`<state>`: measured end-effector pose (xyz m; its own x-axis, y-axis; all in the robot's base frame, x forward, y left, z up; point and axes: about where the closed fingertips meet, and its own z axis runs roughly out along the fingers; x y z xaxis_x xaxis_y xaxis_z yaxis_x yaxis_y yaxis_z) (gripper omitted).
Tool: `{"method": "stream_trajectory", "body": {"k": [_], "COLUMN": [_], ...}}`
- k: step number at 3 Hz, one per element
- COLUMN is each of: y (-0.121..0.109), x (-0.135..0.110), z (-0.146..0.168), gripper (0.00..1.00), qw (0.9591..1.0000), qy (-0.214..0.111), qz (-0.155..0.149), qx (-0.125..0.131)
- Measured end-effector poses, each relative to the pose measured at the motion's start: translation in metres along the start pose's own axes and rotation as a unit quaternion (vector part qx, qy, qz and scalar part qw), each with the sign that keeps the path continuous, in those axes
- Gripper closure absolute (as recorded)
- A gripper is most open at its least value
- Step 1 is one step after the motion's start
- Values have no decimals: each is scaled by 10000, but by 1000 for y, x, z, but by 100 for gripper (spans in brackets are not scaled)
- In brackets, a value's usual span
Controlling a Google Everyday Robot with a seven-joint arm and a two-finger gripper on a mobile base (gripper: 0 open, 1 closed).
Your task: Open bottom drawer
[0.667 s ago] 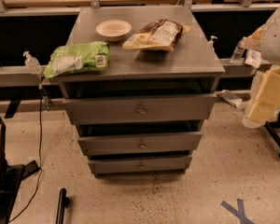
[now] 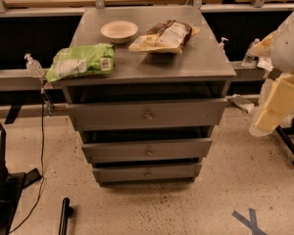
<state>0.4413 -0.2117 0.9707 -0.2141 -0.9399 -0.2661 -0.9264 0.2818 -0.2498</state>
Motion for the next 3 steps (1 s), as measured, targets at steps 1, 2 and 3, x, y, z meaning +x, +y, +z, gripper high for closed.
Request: {"method": "stream_trajectory", "body": {"k": [1,2,3], "y": [17,56,52], "x": [3,-5,-19], "z": [66,159,182], "gripper": [0,0,0], "qw": [9955,9748,9515], "qy": [-853,-1998,-2968], "qz": [73,106,267], "qx": [-416,-982,-762]}}
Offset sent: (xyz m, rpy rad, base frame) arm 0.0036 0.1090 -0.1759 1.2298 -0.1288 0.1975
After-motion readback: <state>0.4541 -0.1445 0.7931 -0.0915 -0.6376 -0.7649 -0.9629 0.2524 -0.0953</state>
